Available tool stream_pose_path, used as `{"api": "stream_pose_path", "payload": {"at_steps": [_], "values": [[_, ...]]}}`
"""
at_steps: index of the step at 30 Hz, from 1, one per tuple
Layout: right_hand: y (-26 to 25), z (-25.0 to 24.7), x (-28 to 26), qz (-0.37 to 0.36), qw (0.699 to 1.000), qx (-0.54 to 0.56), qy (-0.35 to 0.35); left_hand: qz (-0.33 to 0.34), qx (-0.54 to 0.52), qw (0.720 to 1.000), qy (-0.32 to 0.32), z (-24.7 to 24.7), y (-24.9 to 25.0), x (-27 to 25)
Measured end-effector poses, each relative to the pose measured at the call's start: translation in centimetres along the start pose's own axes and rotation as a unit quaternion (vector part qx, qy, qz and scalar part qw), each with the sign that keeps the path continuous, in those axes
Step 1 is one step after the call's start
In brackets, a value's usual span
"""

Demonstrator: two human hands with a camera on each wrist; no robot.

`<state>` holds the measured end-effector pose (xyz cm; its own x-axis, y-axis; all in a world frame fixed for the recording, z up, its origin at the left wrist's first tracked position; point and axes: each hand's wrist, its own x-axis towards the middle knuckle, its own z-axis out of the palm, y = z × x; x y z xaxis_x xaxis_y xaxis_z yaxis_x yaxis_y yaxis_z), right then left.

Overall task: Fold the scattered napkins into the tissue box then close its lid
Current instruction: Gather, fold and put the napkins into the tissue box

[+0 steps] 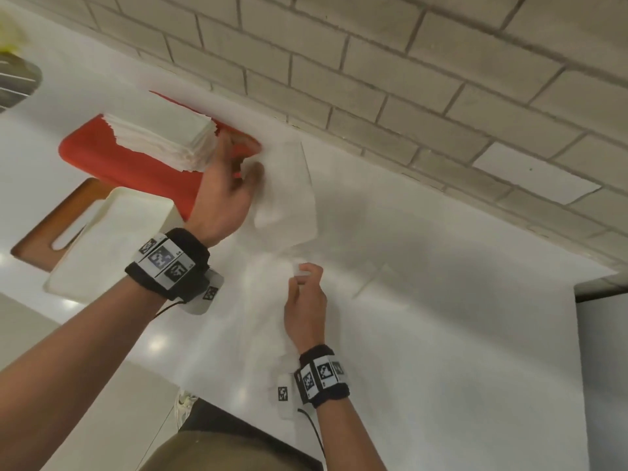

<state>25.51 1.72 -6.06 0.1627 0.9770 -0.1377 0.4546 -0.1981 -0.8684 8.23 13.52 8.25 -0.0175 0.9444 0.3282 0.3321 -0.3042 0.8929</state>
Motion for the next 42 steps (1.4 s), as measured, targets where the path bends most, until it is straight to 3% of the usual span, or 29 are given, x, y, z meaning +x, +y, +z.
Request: {"api": "stream_pose_path", "payload": {"at_steps": [6, 13, 16, 21, 23, 25, 27, 32, 36, 40, 42], "values": [[0.9, -0.3, 1.5, 0.001, 1.000, 0.007, 0.025, -0.007, 0.073, 0.997, 0.023, -3.1, -0.6, -3.3], [0.6, -0.8, 2.7, -0.027, 0.993, 0.058, 0.103, -0.148, -0.004, 0.989, -0.007, -3.8, -1.4, -8.2], [0.2, -0.6, 3.7, -0.043, 0.995, 0.029, 0.082, -0.166, -0.041, 0.985, 0.000, -3.8, -1.0, -9.6], [-0.5, -1.5, 4.8, -0.040, 0.996, 0.029, 0.078, -0.171, -0.065, 0.982, -0.052, -3.3, -1.1, -11.5], [-0.7, -2.2, 4.9, -0.054, 0.994, 0.024, 0.091, -0.206, -0.155, 0.964, -0.059, -2.3, -1.5, -12.3], [-1.0, -3.2, 5.1, -0.065, 0.992, 0.041, 0.100, -0.267, -0.261, 0.927, -0.047, -1.0, -2.3, -13.0], [-1.5, -4.4, 5.3, -0.075, 0.989, 0.068, 0.107, -0.291, -0.287, 0.911, -0.059, 0.2, -3.4, -13.5], [-1.4, -7.2, 5.7, -0.095, 0.990, 0.041, 0.100, -0.241, -0.073, 0.950, -0.187, 2.1, -7.6, -12.7], [-1.8, -8.8, 4.8, -0.085, 0.987, 0.068, 0.120, -0.182, 0.082, 0.941, -0.274, 3.3, -9.9, -11.9], [-4.3, -9.4, 2.6, -0.095, 0.973, 0.182, 0.111, -0.157, 0.134, 0.935, -0.290, 3.9, -10.2, -11.7], [-4.4, -8.2, 1.7, -0.091, 0.977, 0.180, 0.074, -0.171, 0.140, 0.936, -0.276, 3.7, -10.1, -11.7]]}}
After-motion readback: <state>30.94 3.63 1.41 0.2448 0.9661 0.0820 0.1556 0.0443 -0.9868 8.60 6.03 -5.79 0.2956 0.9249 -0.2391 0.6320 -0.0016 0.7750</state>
